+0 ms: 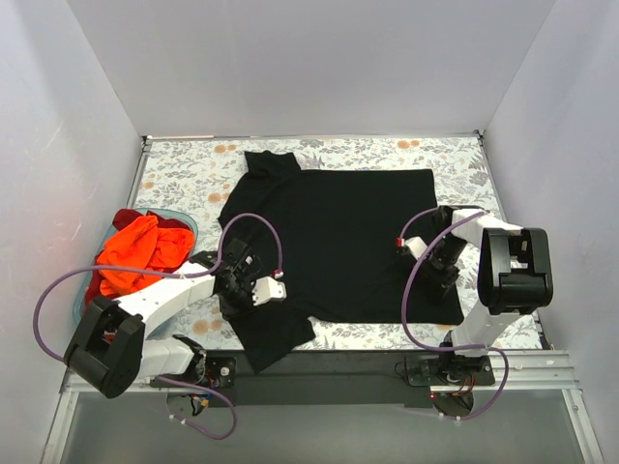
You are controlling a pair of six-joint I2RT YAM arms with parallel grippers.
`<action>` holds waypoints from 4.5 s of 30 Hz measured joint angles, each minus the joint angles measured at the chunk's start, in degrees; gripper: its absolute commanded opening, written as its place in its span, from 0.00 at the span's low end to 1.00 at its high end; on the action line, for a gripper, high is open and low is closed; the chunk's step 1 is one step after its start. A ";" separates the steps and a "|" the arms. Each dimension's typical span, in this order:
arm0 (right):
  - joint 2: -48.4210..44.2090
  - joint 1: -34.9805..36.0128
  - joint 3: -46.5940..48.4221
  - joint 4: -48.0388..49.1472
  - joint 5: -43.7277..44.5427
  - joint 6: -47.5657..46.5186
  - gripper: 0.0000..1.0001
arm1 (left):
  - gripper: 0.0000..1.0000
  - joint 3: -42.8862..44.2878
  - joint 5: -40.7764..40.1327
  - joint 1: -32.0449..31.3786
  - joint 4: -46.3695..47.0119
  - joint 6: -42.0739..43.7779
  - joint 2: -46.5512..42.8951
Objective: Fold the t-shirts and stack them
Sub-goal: Flatten the tshirt out, then fold the tshirt
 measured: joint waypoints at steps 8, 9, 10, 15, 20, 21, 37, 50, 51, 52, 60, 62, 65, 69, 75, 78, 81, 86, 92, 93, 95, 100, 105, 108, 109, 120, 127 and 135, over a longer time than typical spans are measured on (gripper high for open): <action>-5.40 0.07 -4.59 2.29 3.98 -2.19 0.28 | 0.24 2.10 -1.36 -0.09 -6.91 6.64 -0.96; -6.60 0.07 -5.60 2.78 4.92 -2.89 0.28 | 0.24 3.17 -1.03 -0.17 -8.55 7.34 -1.03; -7.85 0.09 -6.67 3.39 5.77 -3.48 0.29 | 0.24 4.74 -0.33 -0.44 -10.47 8.17 -1.18; -13.22 0.44 -10.64 4.59 8.52 -6.93 0.34 | 0.22 11.69 3.96 -2.14 -17.57 10.25 -2.71; -11.82 -1.22 -0.66 0.17 1.57 -7.17 0.45 | 0.35 29.40 13.49 1.73 -20.87 3.89 6.16; -10.19 -2.38 4.79 -1.38 -0.92 -6.86 0.48 | 0.42 34.82 16.26 4.24 -20.24 1.05 9.51; 34.77 -12.37 73.00 4.44 -16.74 15.74 0.58 | 0.79 90.40 21.18 30.49 12.87 -50.45 59.84; 44.35 -12.13 72.70 23.32 -11.39 23.91 0.62 | 0.80 87.38 17.97 29.59 21.97 -57.20 63.25; 44.61 -11.96 72.70 24.30 -11.34 24.04 0.61 | 0.81 87.38 17.70 29.59 22.23 -57.20 63.52; 44.87 -11.91 72.70 24.98 -11.32 24.06 0.61 | 0.81 87.41 17.59 29.59 22.75 -57.20 63.84; 45.83 -11.06 69.99 28.09 -10.93 23.80 0.60 | 0.82 87.49 16.85 29.59 23.58 -57.24 69.00; 45.70 -10.91 69.16 29.31 -10.91 23.58 0.57 | 0.85 87.49 16.74 29.59 23.58 -57.27 69.83; 45.68 -10.80 68.94 29.86 -10.86 23.04 0.47 | 0.90 87.49 16.15 29.59 23.63 -57.13 70.29; 45.46 -10.78 68.24 30.45 -11.63 22.34 0.24 | 0.91 88.80 14.56 29.57 23.69 -56.81 71.25; 44.98 -10.34 67.47 30.10 -12.68 22.03 0.01 | 0.92 91.67 10.54 28.87 24.72 -55.23 74.40; 44.96 -10.29 67.45 30.03 -12.72 21.73 0.01 | 0.92 91.93 9.22 28.26 25.24 -54.53 76.04; 44.94 -10.27 67.43 30.03 -12.92 21.18 0.01 | 0.91 92.37 7.58 27.61 25.31 -54.12 76.17; 44.94 -10.27 67.43 30.03 -13.05 20.96 0.01 | 0.79 94.31 5.57 26.51 25.59 -53.42 77.66; 44.94 -10.23 67.43 29.99 -13.09 20.74 0.01 | 0.72 94.97 7.41 25.77 26.56 -53.88 78.34; 44.94 -10.21 67.43 29.99 -13.09 20.72 0.01 | 0.70 94.97 8.17 25.66 26.91 -54.36 78.49; 44.94 -10.14 67.43 29.97 -13.09 20.57 0.01 | 0.62 94.99 9.33 25.51 28.48 -54.86 79.01; 44.92 -10.08 67.43 29.92 -13.09 20.37 0.01 | 0.23 96.85 10.84 25.29 31.01 -56.50 81.09; 44.72 -9.99 67.34 29.70 -13.16 19.93 0.01 | 0.00 96.80 11.87 25.27 34.51 -57.68 81.64; 44.37 -9.90 66.99 29.22 -13.51 19.87 0.01 | 0.00 95.76 12.55 25.20 38.62 -58.38 81.29; 44.13 -9.86 66.66 29.07 -13.62 19.82 0.01 | 0.00 95.19 12.90 25.18 39.85 -58.58 81.18; 38.40 -9.79 63.49 25.51 -15.13 16.70 0.01 | 0.00 85.72 18.53 25.22 48.11 -57.20 71.23; 33.07 -10.23 60.26 25.00 -16.06 14.34 0.01 | 0.00 76.52 22.97 25.88 50.82 -54.86 63.69; 29.16 -11.26 54.62 24.48 -17.49 11.26 0.01 | 0.00 63.67 28.26 27.58 52.17 -51.56 54.82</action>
